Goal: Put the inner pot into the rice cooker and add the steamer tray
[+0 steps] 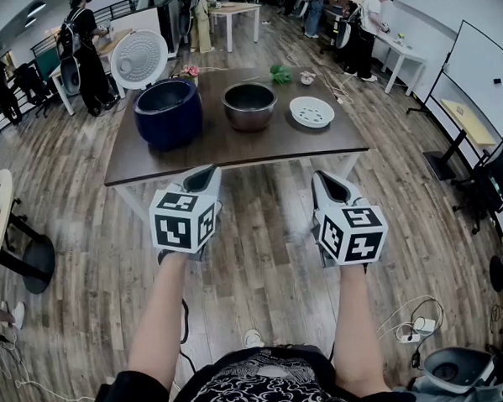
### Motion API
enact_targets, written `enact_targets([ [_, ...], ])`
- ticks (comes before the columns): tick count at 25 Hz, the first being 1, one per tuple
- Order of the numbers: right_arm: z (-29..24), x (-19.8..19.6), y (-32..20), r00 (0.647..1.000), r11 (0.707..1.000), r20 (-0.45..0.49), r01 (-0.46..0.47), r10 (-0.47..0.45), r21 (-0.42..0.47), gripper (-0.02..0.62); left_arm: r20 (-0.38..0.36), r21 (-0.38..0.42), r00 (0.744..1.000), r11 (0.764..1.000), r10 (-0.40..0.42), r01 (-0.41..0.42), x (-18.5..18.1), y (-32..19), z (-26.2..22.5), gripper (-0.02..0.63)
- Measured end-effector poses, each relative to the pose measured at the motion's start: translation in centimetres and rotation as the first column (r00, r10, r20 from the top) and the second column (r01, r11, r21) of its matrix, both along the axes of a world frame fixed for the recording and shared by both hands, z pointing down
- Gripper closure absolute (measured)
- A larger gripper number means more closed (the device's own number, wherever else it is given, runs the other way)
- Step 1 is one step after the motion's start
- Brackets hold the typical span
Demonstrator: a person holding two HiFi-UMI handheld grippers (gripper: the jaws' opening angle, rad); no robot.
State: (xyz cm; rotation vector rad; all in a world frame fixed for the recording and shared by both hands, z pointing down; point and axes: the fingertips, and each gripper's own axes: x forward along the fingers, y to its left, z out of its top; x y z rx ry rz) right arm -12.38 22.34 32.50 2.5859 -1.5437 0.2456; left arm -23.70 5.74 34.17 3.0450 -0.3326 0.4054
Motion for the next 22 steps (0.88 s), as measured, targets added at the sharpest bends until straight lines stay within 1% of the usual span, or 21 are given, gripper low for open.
enact_targets([
  [9, -0.1, 0.2, -0.5, 1.0, 1.0, 0.015, -0.005, 0.004, 0.017, 0.594, -0.012, 0.0, 1.0, 1.0, 0.011, -0.011, 0.4, -0.2, -0.1, 0.603],
  [11, 0.0, 0.4, -0.5, 1.0, 1.0, 0.021, -0.007, 0.006, 0.022, 0.58, -0.009, 0.002, 1.0, 1.0, 0.012, -0.012, 0.7, -0.3, 0.0, 0.601],
  [14, 0.2, 0.7, -0.6, 0.999, 1.0, 0.032, -0.004, 0.003, 0.025, 0.558, -0.006, -0.006, 1.0, 1.0, 0.016, -0.016, 1.1, -0.2, 0.2, 0.56],
  [19, 0.6, 0.9, -0.6, 0.999, 0.999, 0.041, 0.012, -0.013, 0.03, 0.501, -0.009, -0.015, 1.0, 1.0, 0.004, -0.004, 1.3, -0.7, 0.5, 0.518],
  [22, 0.5, 1.2, -0.5, 0.998, 0.999, 0.05, 0.023, -0.024, 0.032, 0.464, -0.01, -0.03, 1.0, 1.0, -0.003, 0.002, 1.6, -0.7, 0.4, 0.481],
])
